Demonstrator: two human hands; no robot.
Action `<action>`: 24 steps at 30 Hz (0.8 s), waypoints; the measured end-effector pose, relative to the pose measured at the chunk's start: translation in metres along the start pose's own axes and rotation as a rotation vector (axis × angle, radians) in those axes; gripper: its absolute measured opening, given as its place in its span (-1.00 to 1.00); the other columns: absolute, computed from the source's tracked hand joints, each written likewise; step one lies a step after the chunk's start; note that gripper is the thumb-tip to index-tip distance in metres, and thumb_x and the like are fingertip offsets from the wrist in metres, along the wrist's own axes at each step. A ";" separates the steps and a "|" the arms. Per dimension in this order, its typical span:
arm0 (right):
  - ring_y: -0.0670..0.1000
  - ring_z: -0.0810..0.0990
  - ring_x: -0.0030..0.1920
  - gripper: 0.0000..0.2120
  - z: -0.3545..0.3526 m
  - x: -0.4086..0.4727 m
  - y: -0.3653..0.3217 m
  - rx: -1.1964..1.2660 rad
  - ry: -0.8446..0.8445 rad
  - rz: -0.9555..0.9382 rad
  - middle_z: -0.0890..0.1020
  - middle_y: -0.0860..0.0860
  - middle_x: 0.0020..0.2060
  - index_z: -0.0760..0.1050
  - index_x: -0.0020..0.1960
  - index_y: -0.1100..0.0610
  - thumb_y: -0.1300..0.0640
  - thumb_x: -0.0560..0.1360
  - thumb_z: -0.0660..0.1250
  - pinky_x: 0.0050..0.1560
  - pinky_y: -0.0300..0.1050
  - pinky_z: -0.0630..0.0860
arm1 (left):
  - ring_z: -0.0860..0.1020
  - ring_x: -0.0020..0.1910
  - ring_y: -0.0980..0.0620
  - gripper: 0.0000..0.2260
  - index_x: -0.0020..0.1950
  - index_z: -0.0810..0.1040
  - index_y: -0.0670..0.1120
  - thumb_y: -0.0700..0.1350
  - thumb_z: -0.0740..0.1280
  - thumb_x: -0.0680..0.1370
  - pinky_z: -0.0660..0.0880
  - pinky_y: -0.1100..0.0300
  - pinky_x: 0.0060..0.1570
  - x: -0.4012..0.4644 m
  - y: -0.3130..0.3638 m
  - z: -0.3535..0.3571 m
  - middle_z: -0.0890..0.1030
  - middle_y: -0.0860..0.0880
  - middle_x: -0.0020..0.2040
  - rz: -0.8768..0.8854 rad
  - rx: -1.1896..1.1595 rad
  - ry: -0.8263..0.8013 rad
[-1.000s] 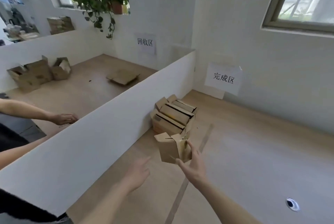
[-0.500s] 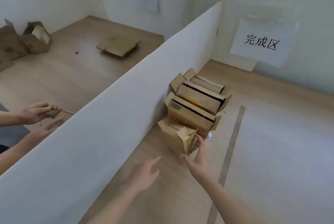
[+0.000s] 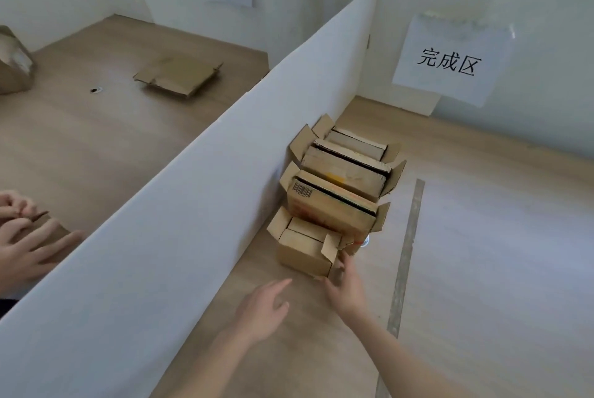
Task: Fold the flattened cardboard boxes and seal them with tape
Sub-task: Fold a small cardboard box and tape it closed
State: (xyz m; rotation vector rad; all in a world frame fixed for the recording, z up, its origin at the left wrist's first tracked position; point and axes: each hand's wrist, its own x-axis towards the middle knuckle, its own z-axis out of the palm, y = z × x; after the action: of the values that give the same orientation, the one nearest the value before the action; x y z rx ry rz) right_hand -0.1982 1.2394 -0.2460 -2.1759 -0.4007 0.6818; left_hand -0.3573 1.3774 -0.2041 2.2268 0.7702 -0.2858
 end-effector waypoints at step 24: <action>-0.02 0.54 0.25 -0.30 -0.007 -0.005 0.003 0.074 -0.093 0.070 0.55 0.02 0.35 0.14 0.62 -0.03 0.16 0.57 0.37 0.24 -0.06 0.56 | 0.10 0.57 0.12 -0.34 0.61 0.05 0.14 0.00 0.30 0.59 0.17 0.07 0.48 0.033 0.010 0.014 0.03 0.17 0.61 -0.020 -0.079 -0.010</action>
State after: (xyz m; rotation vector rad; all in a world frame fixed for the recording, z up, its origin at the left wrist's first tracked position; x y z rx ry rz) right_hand -0.1979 1.2308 -0.2426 -2.1018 -0.3430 0.8262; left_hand -0.3245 1.3772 -0.2220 2.1430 0.7849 -0.2716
